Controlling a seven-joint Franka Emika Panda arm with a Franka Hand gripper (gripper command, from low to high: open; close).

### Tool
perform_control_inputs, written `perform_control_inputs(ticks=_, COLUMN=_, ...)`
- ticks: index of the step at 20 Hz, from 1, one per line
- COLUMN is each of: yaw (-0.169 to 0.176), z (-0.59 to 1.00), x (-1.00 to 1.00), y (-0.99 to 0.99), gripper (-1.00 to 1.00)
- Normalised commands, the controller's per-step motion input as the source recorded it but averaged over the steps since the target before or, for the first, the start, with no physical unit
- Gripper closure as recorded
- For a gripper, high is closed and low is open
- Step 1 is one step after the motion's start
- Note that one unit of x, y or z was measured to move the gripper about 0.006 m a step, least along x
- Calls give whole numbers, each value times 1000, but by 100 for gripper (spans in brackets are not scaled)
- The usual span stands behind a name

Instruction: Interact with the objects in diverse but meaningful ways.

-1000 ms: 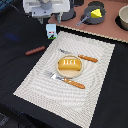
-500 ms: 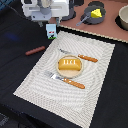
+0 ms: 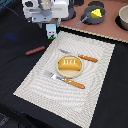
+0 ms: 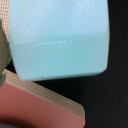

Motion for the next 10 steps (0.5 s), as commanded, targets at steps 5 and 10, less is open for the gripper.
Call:
perform_control_inputs(ticks=5, yaw=-10, z=-218, x=229, y=158, gripper=-100)
perform_control_inputs(ticks=10, yaw=-30, z=-147, x=355, y=87, gripper=-100)
